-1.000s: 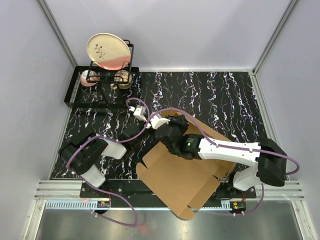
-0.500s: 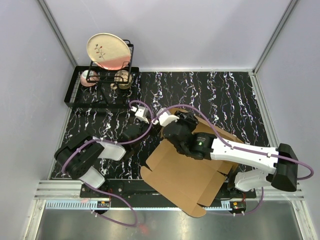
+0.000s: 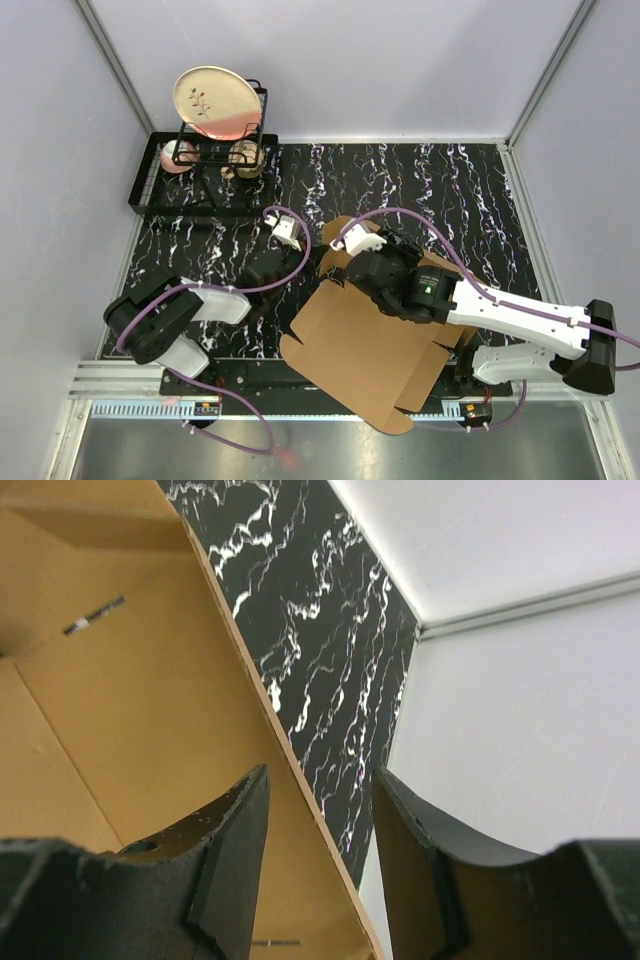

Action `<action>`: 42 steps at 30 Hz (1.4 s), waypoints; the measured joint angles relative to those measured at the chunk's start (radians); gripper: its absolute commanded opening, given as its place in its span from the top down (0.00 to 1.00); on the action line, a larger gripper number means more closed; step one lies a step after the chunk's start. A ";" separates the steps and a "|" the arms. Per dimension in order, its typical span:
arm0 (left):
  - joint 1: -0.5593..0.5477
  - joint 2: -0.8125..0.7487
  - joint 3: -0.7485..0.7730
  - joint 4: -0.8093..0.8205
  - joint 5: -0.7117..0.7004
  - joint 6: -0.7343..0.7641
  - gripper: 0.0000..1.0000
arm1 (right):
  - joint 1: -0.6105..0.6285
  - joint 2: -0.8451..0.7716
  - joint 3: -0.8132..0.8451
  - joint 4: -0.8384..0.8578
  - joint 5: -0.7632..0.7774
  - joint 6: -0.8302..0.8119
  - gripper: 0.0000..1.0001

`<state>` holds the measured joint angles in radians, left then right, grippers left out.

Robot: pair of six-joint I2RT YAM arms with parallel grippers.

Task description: Fold the paper box

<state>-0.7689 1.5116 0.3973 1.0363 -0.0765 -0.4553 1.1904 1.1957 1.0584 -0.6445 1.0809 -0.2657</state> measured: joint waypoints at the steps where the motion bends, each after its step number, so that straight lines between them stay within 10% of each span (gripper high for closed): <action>1: -0.001 0.000 0.000 0.000 -0.003 0.003 1.00 | 0.000 -0.009 0.000 -0.039 -0.002 0.029 0.51; 15: -0.014 -0.021 -0.016 -0.004 -0.019 0.015 1.00 | -0.008 -0.033 -0.023 -0.182 -0.036 0.169 0.59; 33: -0.031 -0.048 -0.036 -0.002 -0.044 0.030 1.00 | -0.029 0.044 -0.034 -0.180 -0.067 0.188 1.00; 42: -0.038 -0.064 -0.047 0.014 -0.074 0.038 0.97 | -0.029 0.156 -0.029 -0.190 0.048 0.229 1.00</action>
<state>-0.8066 1.4475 0.3504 1.0500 -0.1509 -0.4175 1.1614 1.3521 1.0294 -0.8345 1.1294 -0.0368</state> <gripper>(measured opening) 0.027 0.015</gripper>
